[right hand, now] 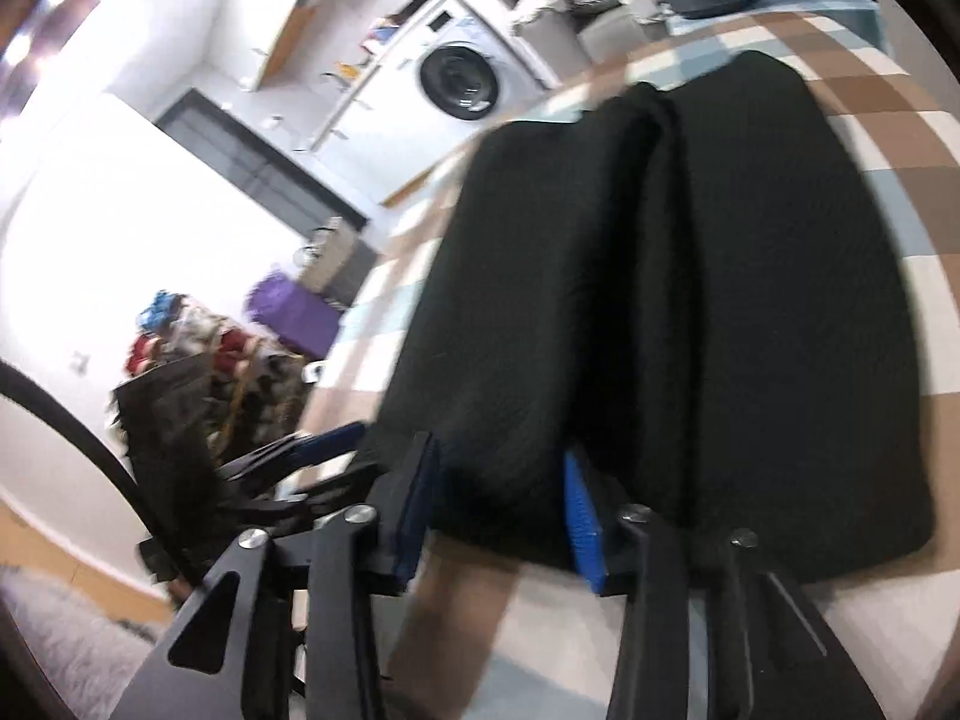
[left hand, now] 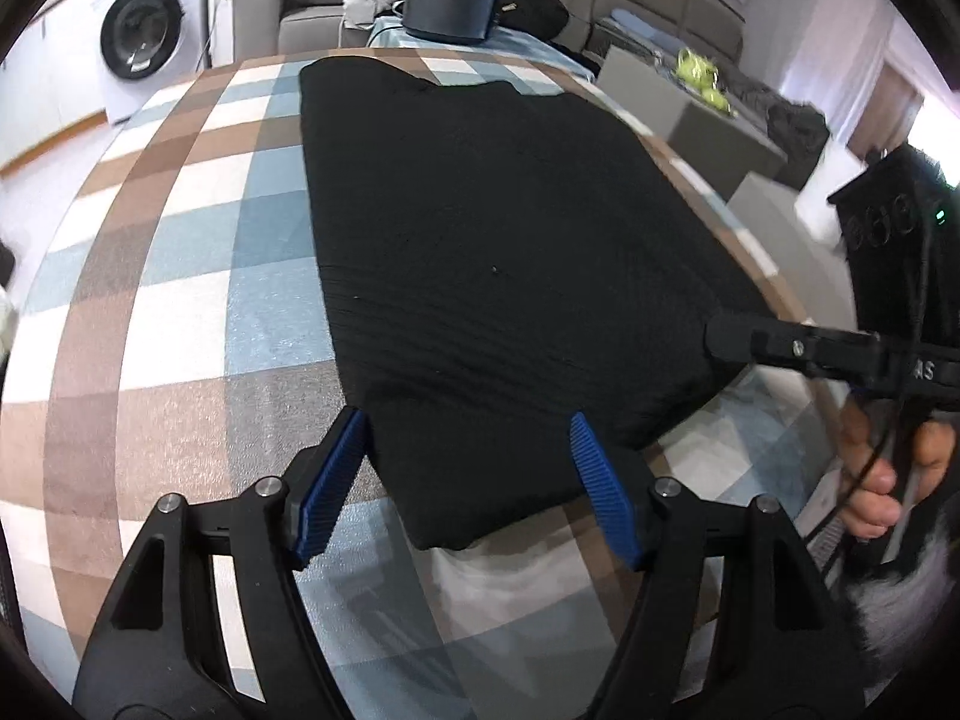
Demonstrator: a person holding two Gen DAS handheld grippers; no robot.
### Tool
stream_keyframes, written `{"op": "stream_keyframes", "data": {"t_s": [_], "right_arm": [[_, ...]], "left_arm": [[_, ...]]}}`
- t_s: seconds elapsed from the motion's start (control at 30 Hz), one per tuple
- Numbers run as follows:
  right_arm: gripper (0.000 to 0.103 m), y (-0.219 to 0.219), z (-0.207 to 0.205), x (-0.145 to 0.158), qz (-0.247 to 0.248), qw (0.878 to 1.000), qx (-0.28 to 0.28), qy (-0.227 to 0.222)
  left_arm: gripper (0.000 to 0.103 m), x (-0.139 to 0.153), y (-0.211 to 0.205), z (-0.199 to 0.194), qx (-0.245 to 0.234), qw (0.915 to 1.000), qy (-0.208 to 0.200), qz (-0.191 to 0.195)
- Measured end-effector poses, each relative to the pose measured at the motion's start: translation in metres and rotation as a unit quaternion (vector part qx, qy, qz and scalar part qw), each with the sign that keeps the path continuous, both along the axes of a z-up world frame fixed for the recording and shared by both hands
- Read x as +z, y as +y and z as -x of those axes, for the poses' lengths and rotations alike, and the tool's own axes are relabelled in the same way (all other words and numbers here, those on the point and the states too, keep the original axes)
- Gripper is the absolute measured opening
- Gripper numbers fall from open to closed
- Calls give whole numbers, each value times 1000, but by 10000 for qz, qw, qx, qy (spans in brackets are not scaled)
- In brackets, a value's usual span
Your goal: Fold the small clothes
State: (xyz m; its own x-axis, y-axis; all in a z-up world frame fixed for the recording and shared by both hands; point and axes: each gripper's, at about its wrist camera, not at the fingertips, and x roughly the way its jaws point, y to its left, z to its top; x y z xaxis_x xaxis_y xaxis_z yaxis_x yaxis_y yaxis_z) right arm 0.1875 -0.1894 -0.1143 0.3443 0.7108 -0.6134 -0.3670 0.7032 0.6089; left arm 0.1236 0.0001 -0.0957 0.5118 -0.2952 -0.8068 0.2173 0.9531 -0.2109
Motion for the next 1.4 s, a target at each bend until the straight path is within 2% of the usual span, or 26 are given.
{"op": "stream_keyframes", "data": {"t_s": [0.1,0.2,0.23,0.27,0.37,0.5,0.6,0.67,0.73,0.8,0.83,0.87,0.9,1.0,1.13,1.2,1.3,1.33,1.37,1.4], "right_arm": [[42,5,1,-5,430,9989,155,-82],[21,4,4,-2,896,9952,265,-293],[12,3,4,-2,963,9945,284,-287],[7,-2,7,-1,995,9941,309,-309],[6,-4,6,6,930,9941,342,-451],[6,-17,8,-1,893,9954,222,-269],[9,-15,4,-7,635,9979,128,-62],[23,-19,5,-5,208,9998,54,3],[30,-19,4,-6,-74,10000,-57,-14],[30,-14,1,-9,34,9998,-211,-27],[23,-11,-1,-10,69,9995,-297,-29],[10,-9,-3,-10,72,9995,-316,-1],[7,-8,-3,-9,106,9995,-297,-20],[5,-14,7,6,94,9986,-314,-404],[5,-17,3,-7,688,9971,-327,-62],[7,-19,4,-5,624,9975,-325,-21],[22,-31,7,5,564,9967,-544,-220],[32,-37,6,7,610,9952,-714,-271],[38,-45,6,9,660,9934,-891,-296],[38,-52,6,10,675,9917,-1051,-294]], "left_arm": [[68,-3,1,1,-80,10000,23,-46],[68,-7,7,1,-59,9999,129,-14],[69,-8,11,0,-27,9998,172,20],[69,-10,13,0,-5,9998,206,46],[69,-12,18,0,64,9997,242,69],[70,-12,22,1,91,9996,229,118],[70,-11,23,2,102,9997,219,105],[69,-10,23,2,87,9996,208,157],[70,-9,21,1,67,9996,192,175],[70,-8,19,-1,68,9997,186,160],[70,-8,19,-1,77,9997,184,158],[70,-7,19,-1,86,9997,177,170],[69,-7,19,-1,87,9997,167,183],[70,-6,24,0,128,9996,135,232],[70,-11,27,-2,190,9991,247,271],[69,-9,29,-3,206,9991,224,312],[69,-6,34,-8,345,9981,157,494],[69,-6,37,-13,415,9973,174,573],[69,-6,39,-18,520,9965,202,624],[69,-7,41,-22,598,9958,217,655]]}}
